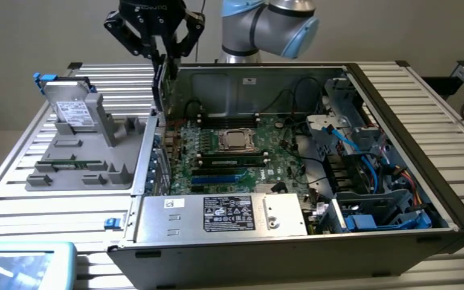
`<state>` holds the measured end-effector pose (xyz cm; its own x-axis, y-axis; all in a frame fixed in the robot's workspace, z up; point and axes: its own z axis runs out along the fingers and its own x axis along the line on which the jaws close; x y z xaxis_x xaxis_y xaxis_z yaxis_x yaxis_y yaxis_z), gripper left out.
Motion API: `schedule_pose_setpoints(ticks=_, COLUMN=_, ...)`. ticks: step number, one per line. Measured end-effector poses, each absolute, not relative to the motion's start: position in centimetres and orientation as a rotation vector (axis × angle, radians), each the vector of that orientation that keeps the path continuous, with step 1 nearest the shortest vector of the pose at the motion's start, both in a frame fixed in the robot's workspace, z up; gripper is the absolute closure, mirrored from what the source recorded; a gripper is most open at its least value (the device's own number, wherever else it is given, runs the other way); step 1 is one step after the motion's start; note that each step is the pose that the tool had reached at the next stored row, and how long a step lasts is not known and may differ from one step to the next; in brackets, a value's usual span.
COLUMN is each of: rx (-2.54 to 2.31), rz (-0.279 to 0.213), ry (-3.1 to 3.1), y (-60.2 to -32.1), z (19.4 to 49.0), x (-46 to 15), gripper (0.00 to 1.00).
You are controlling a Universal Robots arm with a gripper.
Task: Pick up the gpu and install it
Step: 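Pick up the gpu and move the gpu toward the slot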
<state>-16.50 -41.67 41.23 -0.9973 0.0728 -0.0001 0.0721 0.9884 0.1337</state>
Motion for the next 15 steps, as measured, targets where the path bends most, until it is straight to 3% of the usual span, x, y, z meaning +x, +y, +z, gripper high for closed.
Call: schedule_pose_setpoints(ticks=15, rx=0.117, rz=0.21, ry=3.147, y=-42.9, z=41.2, x=-10.0, gripper=0.71)
